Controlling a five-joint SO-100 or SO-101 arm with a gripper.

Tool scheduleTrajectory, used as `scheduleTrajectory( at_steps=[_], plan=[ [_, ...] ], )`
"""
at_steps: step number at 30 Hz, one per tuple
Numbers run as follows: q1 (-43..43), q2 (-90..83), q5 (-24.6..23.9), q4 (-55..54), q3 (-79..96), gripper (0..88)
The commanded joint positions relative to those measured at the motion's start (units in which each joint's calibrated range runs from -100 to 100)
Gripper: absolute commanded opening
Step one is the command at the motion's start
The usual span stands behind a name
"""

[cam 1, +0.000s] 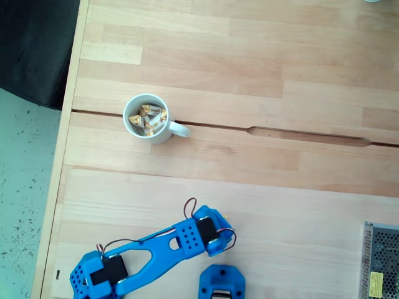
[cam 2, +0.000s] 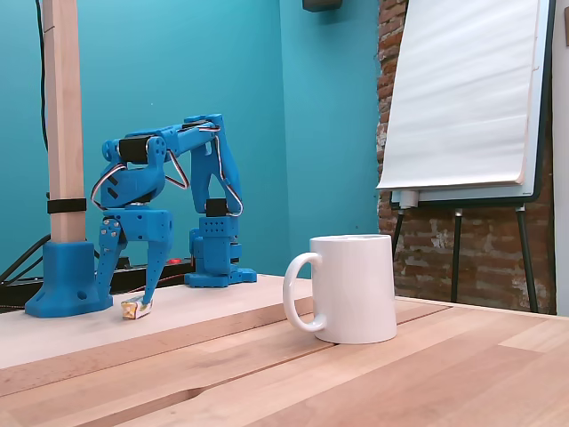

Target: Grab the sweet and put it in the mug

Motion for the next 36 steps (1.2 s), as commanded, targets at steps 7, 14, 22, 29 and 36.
scheduleTrajectory(
  at_steps=[7,14,22,29,36],
  plan=[
    [-0.1,-0.1,0.7,0.5,-2.6,22.1],
    [0.4,0.0,0.7,0.5,-0.3,22.1],
    [0.4,2.1,0.5,0.0,0.5,22.1],
    [0.1,3.0,0.2,0.3,-0.2,22.1],
    [-0.1,3.0,0.1,0.4,-0.1,15.4]
  ],
)
